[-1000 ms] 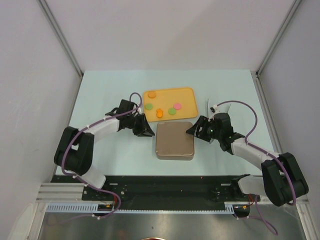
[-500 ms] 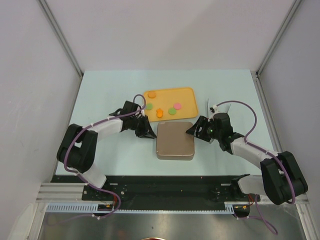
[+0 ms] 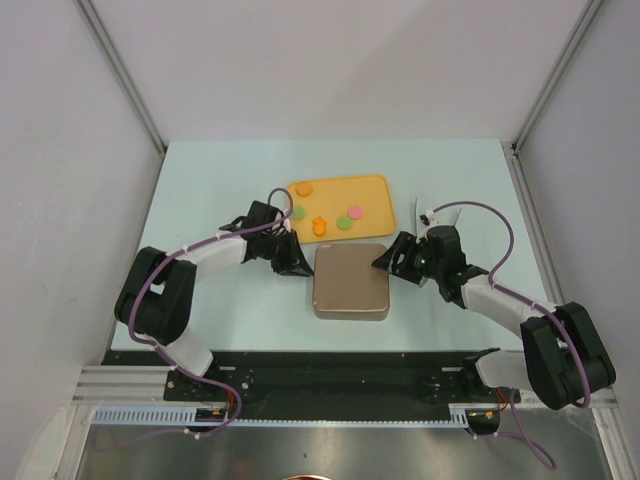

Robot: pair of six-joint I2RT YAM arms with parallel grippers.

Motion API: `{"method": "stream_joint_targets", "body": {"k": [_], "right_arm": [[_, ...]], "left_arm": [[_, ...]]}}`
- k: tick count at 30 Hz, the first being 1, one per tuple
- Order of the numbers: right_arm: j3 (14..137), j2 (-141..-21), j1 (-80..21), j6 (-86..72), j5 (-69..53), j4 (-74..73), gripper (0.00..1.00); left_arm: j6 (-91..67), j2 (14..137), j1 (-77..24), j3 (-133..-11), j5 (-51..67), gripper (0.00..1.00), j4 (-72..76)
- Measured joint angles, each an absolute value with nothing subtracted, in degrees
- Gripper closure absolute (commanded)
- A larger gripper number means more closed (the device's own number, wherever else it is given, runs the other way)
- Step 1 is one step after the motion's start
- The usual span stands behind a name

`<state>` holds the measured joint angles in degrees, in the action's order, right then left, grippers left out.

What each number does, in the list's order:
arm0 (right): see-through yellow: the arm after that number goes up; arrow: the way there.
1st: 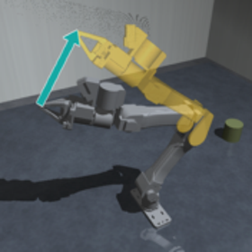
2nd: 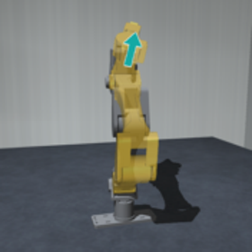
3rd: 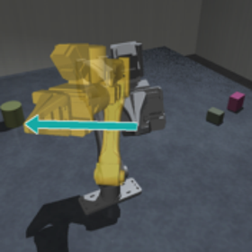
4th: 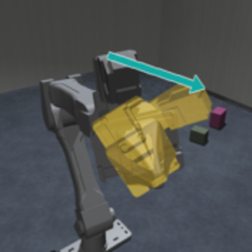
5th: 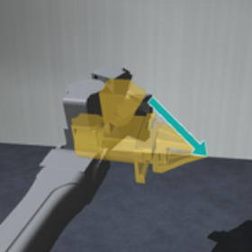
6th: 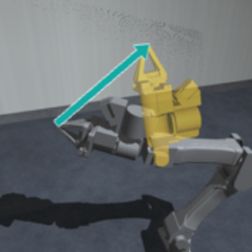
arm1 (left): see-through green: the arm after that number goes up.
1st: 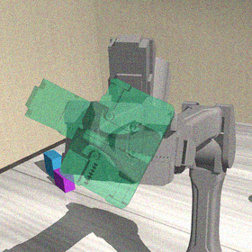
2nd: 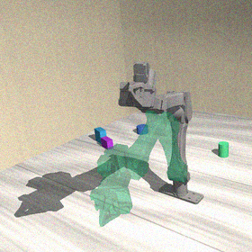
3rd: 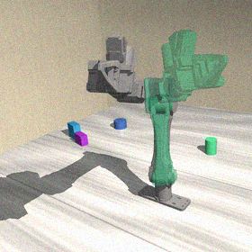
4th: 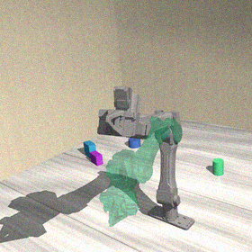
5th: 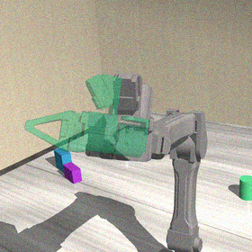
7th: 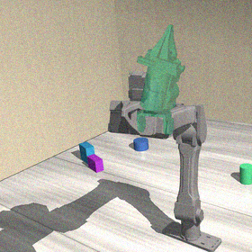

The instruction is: Pack the cookies

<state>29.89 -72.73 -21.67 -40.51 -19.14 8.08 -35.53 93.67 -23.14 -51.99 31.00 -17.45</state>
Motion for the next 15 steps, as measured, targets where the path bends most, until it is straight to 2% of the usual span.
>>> {"method": "stream_joint_targets", "body": {"k": [15], "right_arm": [[29.9, -73.4, -21.7, -40.5, -18.7, 8.5, 0.3]], "left_arm": [[-35.6, 93.7, -23.9, -53.4, 30.0, 0.82, -18.6]]}}
